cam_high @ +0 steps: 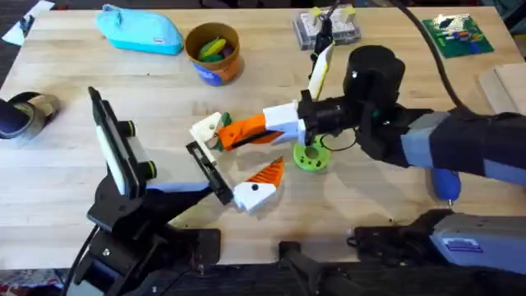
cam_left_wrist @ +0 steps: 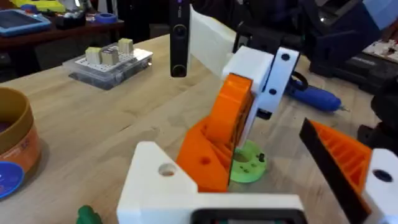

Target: Pick up the gripper from the table and insert it into the empty holder that is missing its gripper. Then pick up a screw, insert it into the mounting hole, and use the screwdriver to tighten it. Finally, clean up the table by picking up the vegetable and placing it into the bucket.

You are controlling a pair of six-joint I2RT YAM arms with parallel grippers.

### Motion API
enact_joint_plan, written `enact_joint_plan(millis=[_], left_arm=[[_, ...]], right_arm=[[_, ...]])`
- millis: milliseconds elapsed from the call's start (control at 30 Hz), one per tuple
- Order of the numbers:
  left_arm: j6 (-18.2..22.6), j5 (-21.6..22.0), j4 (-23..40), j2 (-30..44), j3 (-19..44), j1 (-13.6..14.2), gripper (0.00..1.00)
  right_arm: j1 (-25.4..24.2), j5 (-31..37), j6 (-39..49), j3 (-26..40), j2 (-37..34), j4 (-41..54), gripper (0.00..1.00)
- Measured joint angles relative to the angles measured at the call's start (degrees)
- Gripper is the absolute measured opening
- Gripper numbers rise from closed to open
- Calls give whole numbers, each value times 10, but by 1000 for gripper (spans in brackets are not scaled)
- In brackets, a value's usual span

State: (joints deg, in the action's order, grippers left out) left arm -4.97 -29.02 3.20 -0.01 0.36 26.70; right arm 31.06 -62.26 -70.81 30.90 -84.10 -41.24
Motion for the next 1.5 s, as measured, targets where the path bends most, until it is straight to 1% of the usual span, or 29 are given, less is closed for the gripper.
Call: enact_joint_plan(millis=[167, 500, 700, 1000, 1033, 1067, 1233, 1500], left_arm=[[0, 7, 0, 0, 0, -1, 994], [3, 6, 0, 0, 0, 0, 994], [-1, 26, 0, 0, 0, -5, 994], [-3, 64, 2, 0, 0, -11, 994], [-7, 73, 2, 0, 0, -11, 994], [-9, 75, 3, 0, 0, -11, 994], [-20, 60, 2, 0, 0, -9, 994], [-26, 50, 2, 0, 0, -8, 994]], right_arm=[[4, -11, 0, 13, -4, -4, 9], [6, -17, -5, 25, -7, -1, 9], [6, -39, -8, 60, -58, -8, 9], [6, -96, -13, 144, -150, -6, 9], [5, -109, -19, 162, -172, -8, 9], [5, -112, -21, 167, -178, -8, 9], [8, -112, -25, 181, -202, -15, 9], [2, -115, -26, 185, -206, -16, 9]])
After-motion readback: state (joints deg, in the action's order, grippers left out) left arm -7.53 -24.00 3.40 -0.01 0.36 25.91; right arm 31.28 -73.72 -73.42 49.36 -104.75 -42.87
